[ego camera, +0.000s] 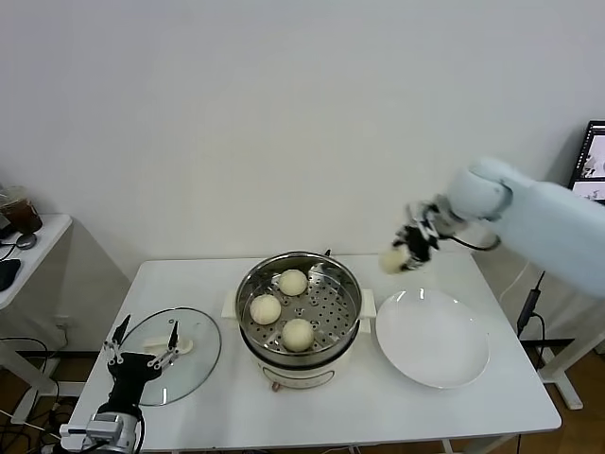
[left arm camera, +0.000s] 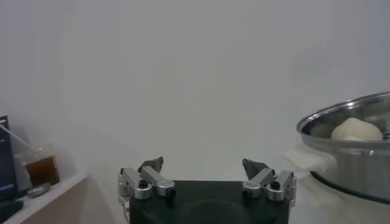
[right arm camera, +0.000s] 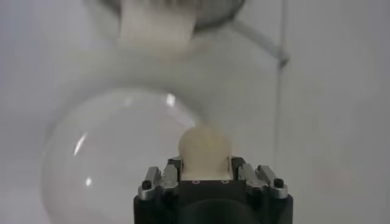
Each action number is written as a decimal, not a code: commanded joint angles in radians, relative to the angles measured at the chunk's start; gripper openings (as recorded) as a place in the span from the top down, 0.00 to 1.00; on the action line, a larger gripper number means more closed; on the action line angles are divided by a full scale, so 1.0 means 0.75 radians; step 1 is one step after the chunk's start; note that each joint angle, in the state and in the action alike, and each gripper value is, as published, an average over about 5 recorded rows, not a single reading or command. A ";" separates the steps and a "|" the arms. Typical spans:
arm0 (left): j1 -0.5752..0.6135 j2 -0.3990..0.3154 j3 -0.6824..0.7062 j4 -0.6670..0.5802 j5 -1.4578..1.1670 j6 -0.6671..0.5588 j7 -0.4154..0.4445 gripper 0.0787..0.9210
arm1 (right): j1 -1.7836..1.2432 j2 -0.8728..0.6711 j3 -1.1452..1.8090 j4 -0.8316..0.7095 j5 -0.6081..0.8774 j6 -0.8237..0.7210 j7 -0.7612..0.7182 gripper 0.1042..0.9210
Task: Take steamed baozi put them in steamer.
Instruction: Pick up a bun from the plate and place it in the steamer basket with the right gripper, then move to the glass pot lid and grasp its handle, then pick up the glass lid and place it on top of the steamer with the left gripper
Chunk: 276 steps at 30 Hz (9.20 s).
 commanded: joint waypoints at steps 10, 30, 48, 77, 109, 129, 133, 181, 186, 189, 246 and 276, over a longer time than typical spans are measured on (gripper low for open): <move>0.003 0.012 -0.040 -0.017 -0.023 0.003 0.001 0.12 | 0.117 0.530 -0.361 -0.032 0.395 -0.349 0.236 0.51; 0.017 -0.005 -0.057 -0.026 -0.029 0.000 0.001 0.12 | -0.119 0.564 -0.300 -0.197 0.097 -0.324 0.215 0.51; 0.015 -0.004 -0.063 -0.022 -0.033 0.001 0.003 0.12 | -0.079 0.508 -0.250 -0.147 0.105 -0.315 0.193 0.30; 0.040 -0.018 -0.035 -0.049 -0.047 0.012 -0.023 0.12 | -1.259 -0.277 0.980 0.479 0.236 0.151 1.214 0.12; 0.149 0.086 -0.129 0.238 1.389 -0.192 -0.320 0.12 | -2.770 0.951 2.711 0.510 -0.278 0.895 1.264 0.12; -0.189 0.269 0.091 0.609 1.824 -0.208 -0.251 0.12 | -2.851 0.987 2.567 0.457 -0.148 0.676 1.146 0.12; -0.294 0.275 0.114 0.685 1.810 -0.201 -0.241 0.12 | -2.866 0.990 2.549 0.488 -0.146 0.671 1.129 0.12; -0.513 0.247 0.148 0.874 1.688 -0.098 -0.221 0.77 | -2.917 1.005 2.503 0.535 -0.182 0.705 1.100 0.12; -0.397 0.279 0.106 0.664 1.613 -0.070 -0.215 0.88 | -2.925 1.000 2.489 0.549 -0.188 0.707 1.098 0.12; -0.311 0.322 0.058 0.491 1.539 -0.040 -0.181 0.88 | -2.932 1.000 2.475 0.565 -0.197 0.707 1.098 0.12; -0.977 0.042 1.129 0.179 1.861 0.834 0.513 0.88 | -2.871 1.098 2.316 0.436 -0.551 0.850 1.180 0.12; -0.879 -0.070 1.069 0.232 1.906 0.836 0.445 0.88 | -2.874 1.088 2.303 0.431 -0.549 0.855 1.179 0.12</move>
